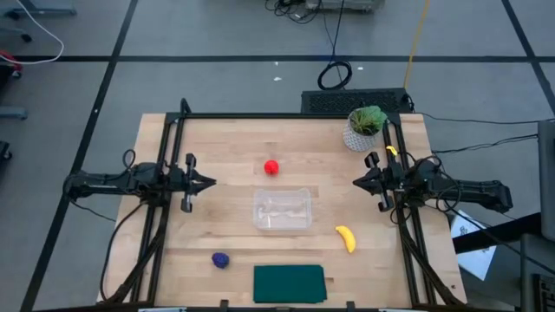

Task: Pick and placing Produce into tupperware
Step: Put the red apple into the transparent bin

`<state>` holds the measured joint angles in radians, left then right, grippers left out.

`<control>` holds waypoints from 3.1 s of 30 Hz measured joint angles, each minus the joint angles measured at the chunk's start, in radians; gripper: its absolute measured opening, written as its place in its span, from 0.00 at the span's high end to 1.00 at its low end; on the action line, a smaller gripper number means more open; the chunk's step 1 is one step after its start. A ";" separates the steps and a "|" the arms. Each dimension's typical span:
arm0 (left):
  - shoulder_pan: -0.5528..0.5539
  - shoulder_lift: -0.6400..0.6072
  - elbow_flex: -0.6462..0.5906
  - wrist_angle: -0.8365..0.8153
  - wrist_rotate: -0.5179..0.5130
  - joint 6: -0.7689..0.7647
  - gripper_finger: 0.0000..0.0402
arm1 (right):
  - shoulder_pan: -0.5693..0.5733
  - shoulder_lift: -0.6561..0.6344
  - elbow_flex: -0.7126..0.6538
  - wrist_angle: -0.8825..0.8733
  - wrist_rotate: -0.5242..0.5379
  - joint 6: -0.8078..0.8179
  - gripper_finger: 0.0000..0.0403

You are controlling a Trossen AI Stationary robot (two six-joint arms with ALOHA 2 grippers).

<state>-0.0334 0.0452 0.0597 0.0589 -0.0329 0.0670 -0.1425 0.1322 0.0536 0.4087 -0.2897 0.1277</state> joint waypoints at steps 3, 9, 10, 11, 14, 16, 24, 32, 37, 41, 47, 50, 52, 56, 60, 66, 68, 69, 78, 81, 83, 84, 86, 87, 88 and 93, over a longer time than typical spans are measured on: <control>0.000 0.000 0.000 0.017 -0.002 -0.002 0.92 | 0.000 0.000 0.000 0.006 0.000 -0.002 1.00; 0.000 0.000 0.000 -0.011 -0.026 0.007 0.92 | 0.000 0.005 0.000 -0.021 0.000 -0.002 1.00; 0.000 0.000 0.000 -0.010 -0.041 0.010 0.92 | 0.000 0.005 0.000 -0.024 0.000 -0.002 1.00; 0.000 0.000 0.000 -0.011 -0.054 0.009 0.92 | 0.000 0.006 0.000 -0.024 0.000 -0.003 1.00; 0.000 0.000 0.000 -0.013 -0.079 0.001 0.92 | 0.000 0.013 0.000 -0.040 0.000 -0.009 1.00; 0.000 0.008 0.000 -0.014 -0.087 -0.003 0.92 | 0.000 0.021 0.000 -0.058 0.000 -0.009 1.00; 0.000 0.063 0.000 -0.004 -0.159 -0.048 0.92 | 0.000 0.084 0.000 -0.094 0.004 -0.042 1.00; 0.000 0.135 0.000 0.004 -0.128 -0.051 0.92 | 0.000 0.166 0.000 -0.082 0.005 -0.065 1.00; 0.000 0.179 0.000 0.044 -0.132 -0.047 0.92 | 0.000 0.202 0.000 -0.077 0.005 -0.062 1.00; 0.000 0.204 0.000 0.059 -0.132 -0.040 0.92 | 0.000 0.217 0.000 -0.076 0.005 -0.062 1.00; 0.000 0.246 -0.001 0.060 -0.126 -0.072 0.92 | 0.000 0.217 0.000 -0.076 0.005 -0.062 1.00; 0.000 0.265 -0.001 0.067 -0.126 -0.074 0.92 | 0.000 0.217 0.000 -0.076 0.005 -0.062 1.00; 0.000 0.276 -0.001 0.074 -0.126 -0.074 0.92 | 0.000 0.217 0.000 -0.076 0.005 -0.062 1.00; 0.000 0.286 -0.001 0.085 -0.142 -0.077 0.92 | 0.000 0.217 0.000 -0.076 0.005 -0.062 1.00; 0.000 0.289 -0.001 0.115 -0.196 -0.107 0.92 | 0.000 0.217 0.000 -0.077 0.005 -0.061 1.00; 0.000 0.289 -0.001 0.132 -0.407 -0.145 0.92 | 0.000 0.217 0.000 -0.077 0.005 -0.061 1.00; 0.000 0.289 -0.001 0.133 -0.442 -0.157 0.92 | 0.000 0.217 0.000 -0.077 0.005 -0.061 1.00; 0.000 0.289 -0.001 0.133 -0.453 -0.170 0.92 | 0.000 0.217 0.000 -0.077 0.005 -0.061 1.00; 0.000 0.289 -0.001 0.245 -0.454 -0.078 0.92 | 0.000 0.217 0.000 -0.077 0.005 -0.061 1.00; 0.000 0.289 -0.001 0.287 -0.453 -0.086 0.92 | 0.000 0.217 0.000 -0.077 0.005 -0.061 1.00; 0.000 0.289 -0.001 0.307 -0.461 -0.108 0.92 | 0.000 0.217 0.000 -0.077 0.005 -0.061 1.00; 0.000 0.289 -0.001 0.311 -0.462 -0.115 0.92 | 0.000 0.217 0.000 -0.077 0.005 -0.061 1.00; 0.000 0.289 -0.001 0.311 -0.464 -0.122 0.92 | 0.000 0.217 0.000 -0.077 0.005 -0.061 1.00; 0.000 0.289 -0.001 0.311 -0.465 -0.126 0.92 | 0.000 0.217 0.000 -0.077 0.005 -0.061 1.00; 0.001 0.289 0.001 0.308 -0.465 -0.129 0.92 | 0.000 0.217 0.000 -0.077 0.005 -0.061 1.00; 0.035 0.334 0.063 0.250 -0.466 -0.157 0.92 | 0.000 0.217 0.000 -0.061 0.005 -0.061 1.00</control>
<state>0.0015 0.3792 0.1229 0.3091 -0.4990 -0.0899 -0.1423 0.3489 0.0540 0.3476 -0.2844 0.0666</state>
